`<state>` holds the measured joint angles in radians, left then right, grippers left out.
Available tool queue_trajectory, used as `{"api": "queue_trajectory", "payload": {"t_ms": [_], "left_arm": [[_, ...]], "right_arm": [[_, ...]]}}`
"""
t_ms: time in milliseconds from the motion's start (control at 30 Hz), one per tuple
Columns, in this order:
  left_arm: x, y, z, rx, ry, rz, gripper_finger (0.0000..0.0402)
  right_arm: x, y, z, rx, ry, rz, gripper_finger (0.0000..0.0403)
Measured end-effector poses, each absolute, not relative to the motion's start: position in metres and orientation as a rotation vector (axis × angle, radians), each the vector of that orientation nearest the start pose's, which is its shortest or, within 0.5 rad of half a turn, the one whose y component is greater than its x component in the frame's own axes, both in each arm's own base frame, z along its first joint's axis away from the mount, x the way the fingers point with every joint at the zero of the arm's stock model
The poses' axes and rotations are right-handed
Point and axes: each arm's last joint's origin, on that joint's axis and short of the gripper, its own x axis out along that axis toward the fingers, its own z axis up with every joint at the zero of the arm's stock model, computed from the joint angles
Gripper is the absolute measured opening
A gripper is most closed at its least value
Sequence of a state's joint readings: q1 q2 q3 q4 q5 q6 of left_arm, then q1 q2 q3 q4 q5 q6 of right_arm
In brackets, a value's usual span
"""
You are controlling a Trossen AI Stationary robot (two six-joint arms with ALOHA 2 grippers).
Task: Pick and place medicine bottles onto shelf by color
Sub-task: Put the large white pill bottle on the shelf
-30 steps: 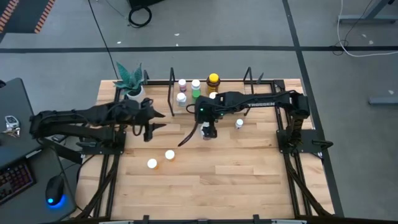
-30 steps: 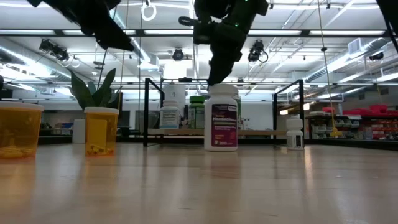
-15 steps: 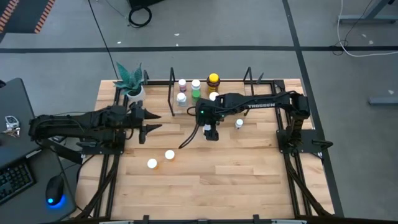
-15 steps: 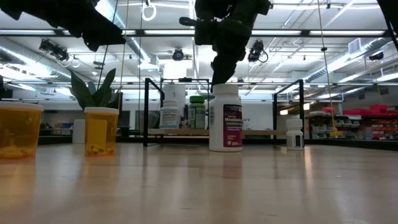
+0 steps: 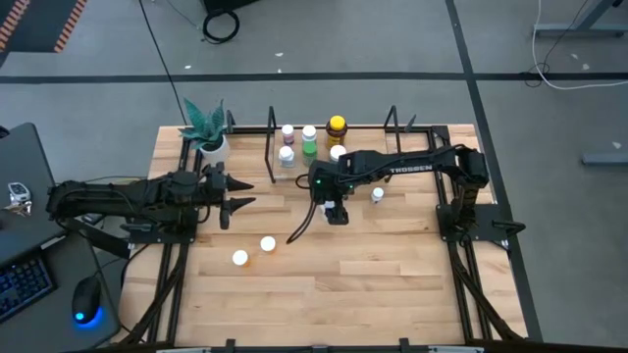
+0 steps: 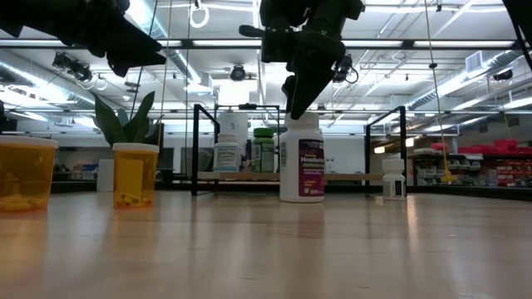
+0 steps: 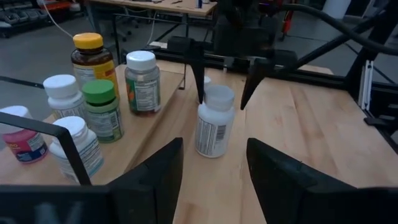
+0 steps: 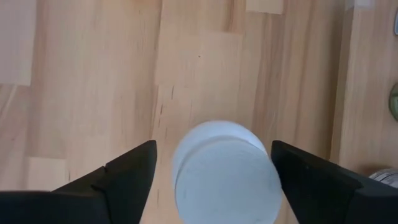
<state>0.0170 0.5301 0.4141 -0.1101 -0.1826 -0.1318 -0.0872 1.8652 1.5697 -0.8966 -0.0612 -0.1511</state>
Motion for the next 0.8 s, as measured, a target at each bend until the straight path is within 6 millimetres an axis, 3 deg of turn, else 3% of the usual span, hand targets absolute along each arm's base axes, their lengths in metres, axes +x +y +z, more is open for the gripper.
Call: {"api": "queue_trajectory", "payload": {"t_ms": [333, 633, 800], "left_arm": [[0.136, 0.008, 0.245, -0.125, 0.223, 0.216, 0.0179], [0.136, 0.008, 0.245, -0.125, 0.224, 0.216, 0.0178], [0.136, 0.008, 0.245, -0.125, 0.224, 0.216, 0.0175]], "right_arm": [[0.38, -0.033, 0.25, -0.089, 1.228, 0.01, 0.0257], [0.376, -0.034, 0.251, -0.057, 1.254, -0.008, 0.0258], [0.366, -0.04, 0.262, -0.042, 1.273, -0.02, 0.0253]]}}
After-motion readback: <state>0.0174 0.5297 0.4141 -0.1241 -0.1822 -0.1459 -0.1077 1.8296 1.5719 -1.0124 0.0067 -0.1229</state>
